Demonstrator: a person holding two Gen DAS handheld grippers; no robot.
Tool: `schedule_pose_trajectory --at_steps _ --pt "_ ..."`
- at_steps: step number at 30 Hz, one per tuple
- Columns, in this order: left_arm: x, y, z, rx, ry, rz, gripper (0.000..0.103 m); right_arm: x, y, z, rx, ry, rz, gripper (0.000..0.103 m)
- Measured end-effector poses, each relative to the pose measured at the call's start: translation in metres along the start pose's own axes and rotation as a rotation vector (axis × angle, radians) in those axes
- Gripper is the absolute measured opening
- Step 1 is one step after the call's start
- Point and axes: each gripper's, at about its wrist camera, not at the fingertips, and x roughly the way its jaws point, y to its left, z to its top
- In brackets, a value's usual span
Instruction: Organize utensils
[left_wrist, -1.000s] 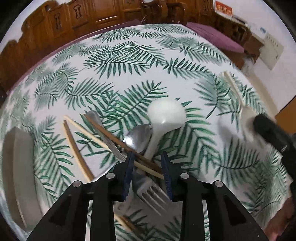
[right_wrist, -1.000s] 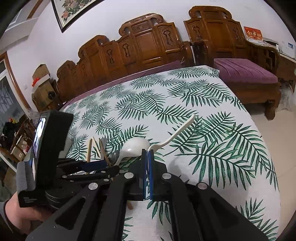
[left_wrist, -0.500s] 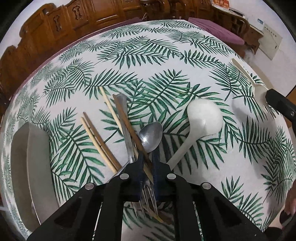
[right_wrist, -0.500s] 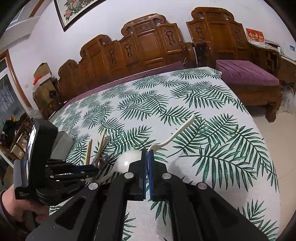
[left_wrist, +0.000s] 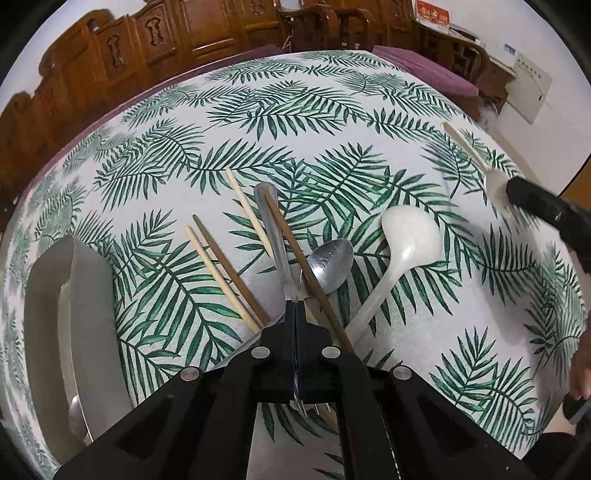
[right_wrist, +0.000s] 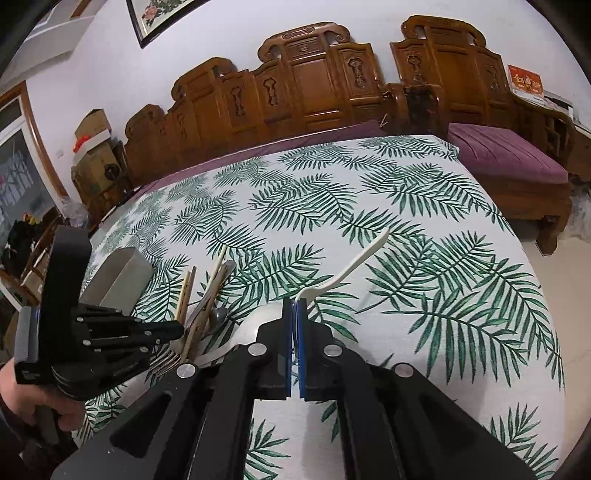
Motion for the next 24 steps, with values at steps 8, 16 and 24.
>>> schedule_pose_trajectory --at_steps 8,16,24 --pt "-0.001 -0.003 0.005 -0.011 -0.027 -0.077 0.008 0.009 0.009 0.000 -0.021 0.019 0.001 0.003" --pt "0.016 -0.020 0.005 0.042 0.012 -0.035 0.012 0.009 0.007 0.001 -0.019 0.022 0.002 0.003" --pt "0.018 -0.017 0.003 0.023 0.039 -0.045 0.007 0.006 0.006 0.001 -0.012 0.014 0.008 0.003"
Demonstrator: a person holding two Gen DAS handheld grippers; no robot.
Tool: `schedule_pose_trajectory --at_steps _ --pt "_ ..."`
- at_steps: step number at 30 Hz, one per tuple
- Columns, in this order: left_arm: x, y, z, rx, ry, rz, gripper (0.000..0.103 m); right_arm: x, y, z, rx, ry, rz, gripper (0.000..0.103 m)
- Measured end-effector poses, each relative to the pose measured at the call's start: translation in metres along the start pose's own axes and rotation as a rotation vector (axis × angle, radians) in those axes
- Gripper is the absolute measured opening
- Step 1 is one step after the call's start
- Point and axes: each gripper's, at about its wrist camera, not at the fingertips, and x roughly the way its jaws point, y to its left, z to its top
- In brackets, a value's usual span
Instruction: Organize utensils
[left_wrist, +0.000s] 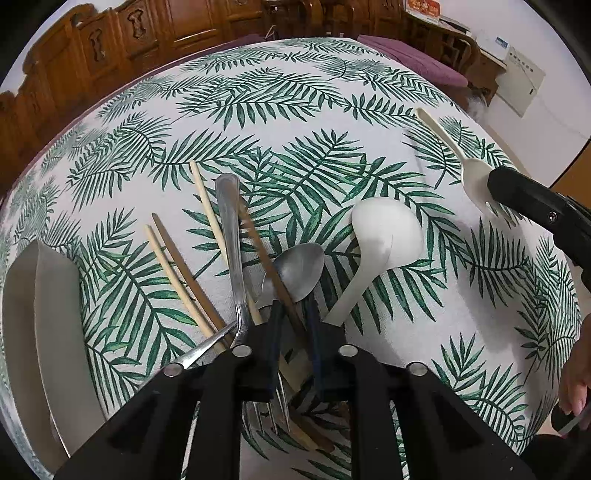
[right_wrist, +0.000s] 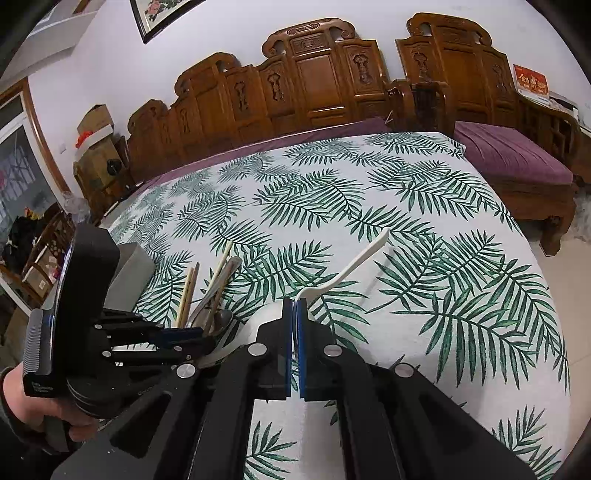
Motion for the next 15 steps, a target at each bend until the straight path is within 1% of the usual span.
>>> schedule_pose_trajectory --at_steps 2,6,12,15 --pt "-0.002 0.001 -0.002 -0.011 -0.009 -0.005 0.004 0.000 0.002 0.000 -0.008 0.002 0.001 0.003" --pt "-0.008 0.003 -0.005 -0.020 -0.030 -0.018 0.004 0.001 0.006 0.000 -0.021 0.005 0.003 0.003" --pt "-0.031 0.013 -0.007 -0.035 -0.079 -0.042 0.004 0.002 0.018 0.000 -0.047 0.010 0.019 0.003" --pt "-0.046 0.023 -0.007 -0.045 -0.105 -0.049 0.004 0.002 0.033 0.001 -0.084 0.009 0.029 0.003"
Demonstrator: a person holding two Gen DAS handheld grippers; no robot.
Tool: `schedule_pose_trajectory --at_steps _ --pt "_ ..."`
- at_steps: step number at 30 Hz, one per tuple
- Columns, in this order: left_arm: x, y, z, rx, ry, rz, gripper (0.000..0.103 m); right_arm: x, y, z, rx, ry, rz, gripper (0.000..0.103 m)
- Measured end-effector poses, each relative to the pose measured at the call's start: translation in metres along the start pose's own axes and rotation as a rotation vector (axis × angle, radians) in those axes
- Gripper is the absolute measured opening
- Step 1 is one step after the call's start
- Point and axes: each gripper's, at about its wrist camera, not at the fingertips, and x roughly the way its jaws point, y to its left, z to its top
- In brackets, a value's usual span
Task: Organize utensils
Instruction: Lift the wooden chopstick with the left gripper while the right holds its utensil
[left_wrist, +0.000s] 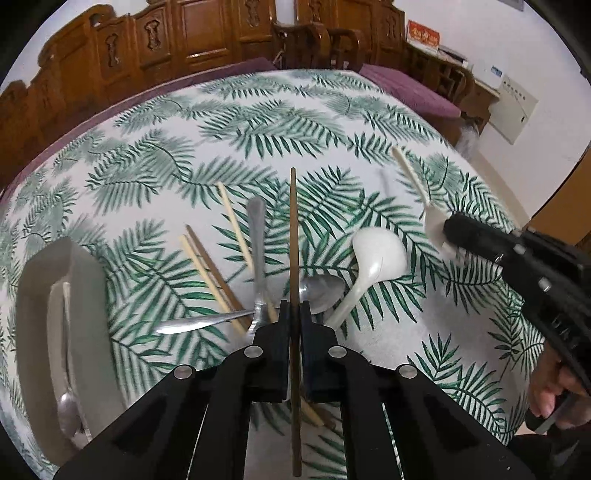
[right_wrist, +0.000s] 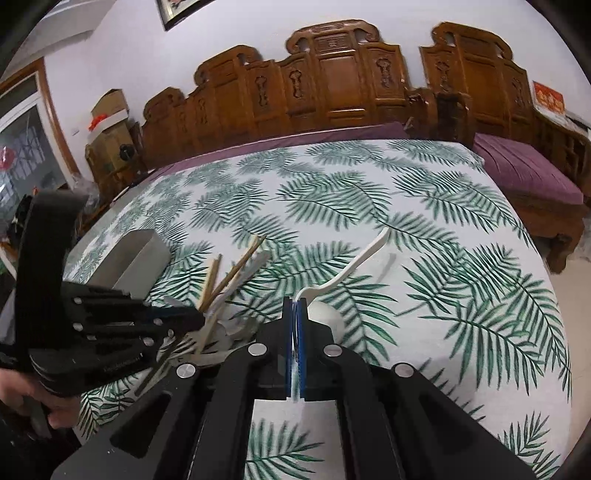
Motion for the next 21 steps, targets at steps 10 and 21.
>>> schedule_pose_trajectory --at_steps 10,21 --pt "-0.040 0.043 -0.007 -0.026 -0.063 0.022 0.004 0.007 0.063 0.007 -0.124 0.003 0.070 0.003" --pt "-0.071 0.102 -0.023 -0.081 -0.109 0.049 0.004 0.007 0.131 0.005 -0.235 0.004 0.116 0.003"
